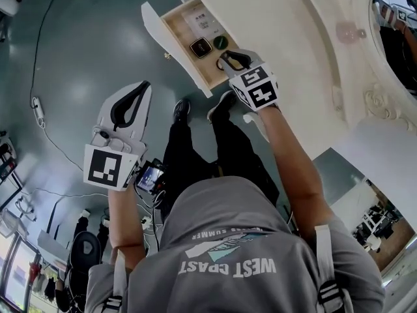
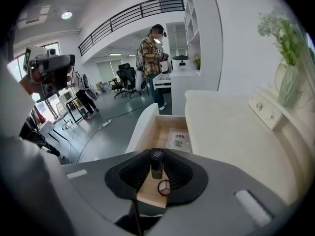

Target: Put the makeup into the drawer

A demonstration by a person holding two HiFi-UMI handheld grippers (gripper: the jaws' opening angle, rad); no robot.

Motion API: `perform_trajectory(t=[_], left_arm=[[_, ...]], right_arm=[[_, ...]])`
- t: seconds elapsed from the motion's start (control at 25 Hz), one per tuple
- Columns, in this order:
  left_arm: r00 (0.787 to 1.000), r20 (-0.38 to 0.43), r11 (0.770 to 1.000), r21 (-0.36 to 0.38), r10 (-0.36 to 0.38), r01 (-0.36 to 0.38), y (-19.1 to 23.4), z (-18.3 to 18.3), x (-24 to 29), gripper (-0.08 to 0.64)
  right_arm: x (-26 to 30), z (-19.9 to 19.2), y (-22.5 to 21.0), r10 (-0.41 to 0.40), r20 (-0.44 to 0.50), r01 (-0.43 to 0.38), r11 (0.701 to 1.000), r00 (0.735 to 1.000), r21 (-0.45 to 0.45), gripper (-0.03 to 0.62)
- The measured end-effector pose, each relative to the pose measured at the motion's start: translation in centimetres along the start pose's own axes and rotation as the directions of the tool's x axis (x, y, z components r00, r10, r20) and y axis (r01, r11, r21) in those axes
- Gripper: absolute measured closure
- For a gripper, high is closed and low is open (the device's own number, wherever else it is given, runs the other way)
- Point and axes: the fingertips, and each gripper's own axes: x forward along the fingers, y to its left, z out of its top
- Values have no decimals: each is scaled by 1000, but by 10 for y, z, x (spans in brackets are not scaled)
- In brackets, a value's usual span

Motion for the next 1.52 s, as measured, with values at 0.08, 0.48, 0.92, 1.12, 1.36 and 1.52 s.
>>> perform_trajectory(t=[0.08, 0.48, 0.92, 1.12, 1.36, 1.52], left_arm=[[1000, -1, 1000, 2, -2, 2, 3, -5, -1, 558], [1000, -11, 1000, -6, -20, 20, 8, -23, 2, 558], [999, -29, 999, -23, -36, 36, 13, -36, 9, 558], [999, -37, 999, -26, -33, 32, 13, -41, 11, 558], [999, -38, 999, -32, -34, 33, 11, -45, 13, 558], [998, -46, 999, -33, -39, 38, 12, -48, 16, 558]], right_arm=[[10, -5, 4, 7, -15, -7, 1000, 1000, -1, 502], [56, -26, 16, 37, -67, -36, 999, 997, 12, 502], [85, -58, 24, 57, -135, -53, 998, 989, 32, 502], [92, -65, 26, 64, -146, -62, 998, 987, 16, 502], [97, -73, 28, 68, -155, -67, 998, 986, 11, 500], [99, -75, 28, 63, -163, -65, 998, 985, -4, 500]])
